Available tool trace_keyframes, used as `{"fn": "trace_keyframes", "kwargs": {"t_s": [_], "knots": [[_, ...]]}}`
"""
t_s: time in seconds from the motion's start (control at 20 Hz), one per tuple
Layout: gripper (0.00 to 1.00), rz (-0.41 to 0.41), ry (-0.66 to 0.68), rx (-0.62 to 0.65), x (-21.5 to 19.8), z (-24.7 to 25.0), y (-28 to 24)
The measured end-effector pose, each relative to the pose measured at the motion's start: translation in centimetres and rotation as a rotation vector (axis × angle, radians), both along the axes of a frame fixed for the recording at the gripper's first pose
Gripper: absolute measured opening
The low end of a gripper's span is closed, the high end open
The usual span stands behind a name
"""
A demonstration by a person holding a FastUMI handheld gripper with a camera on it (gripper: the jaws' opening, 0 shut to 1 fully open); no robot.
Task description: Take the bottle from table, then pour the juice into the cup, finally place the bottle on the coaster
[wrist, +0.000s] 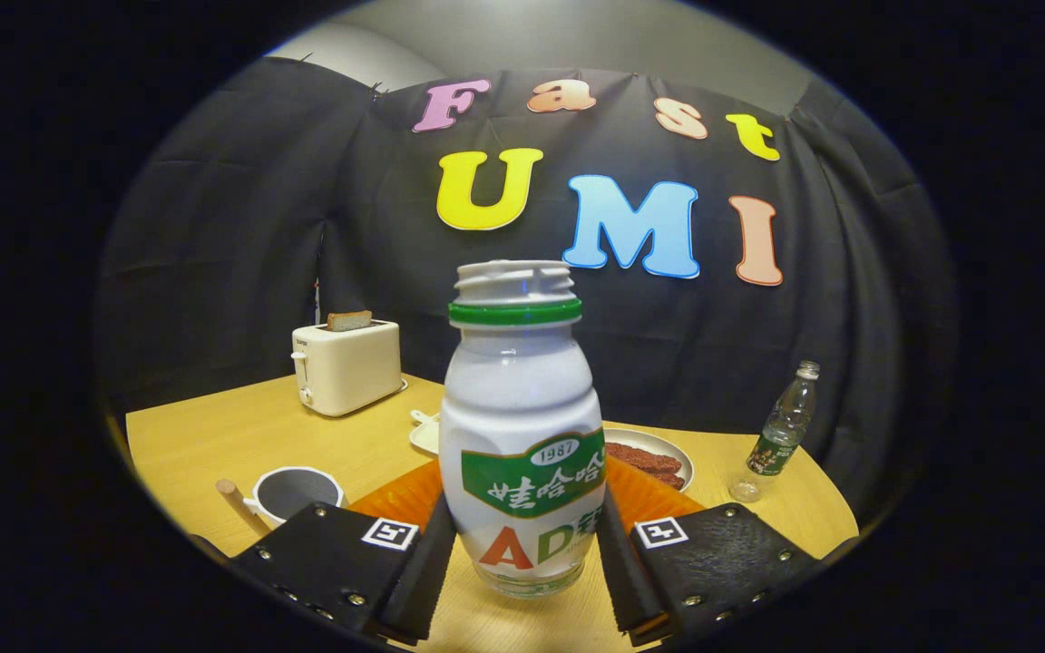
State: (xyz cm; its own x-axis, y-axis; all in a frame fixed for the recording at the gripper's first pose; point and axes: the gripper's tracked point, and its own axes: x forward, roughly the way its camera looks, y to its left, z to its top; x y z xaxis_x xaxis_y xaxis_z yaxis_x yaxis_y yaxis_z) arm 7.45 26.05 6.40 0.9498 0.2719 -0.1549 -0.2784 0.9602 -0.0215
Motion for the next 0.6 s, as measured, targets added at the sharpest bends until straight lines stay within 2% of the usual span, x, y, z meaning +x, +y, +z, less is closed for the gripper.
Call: {"fn": "trace_keyframes", "kwargs": {"t_s": [0.6], "knots": [[0.72,0.011,0.016,0.066,1.3,-1.4,0.6]]}}
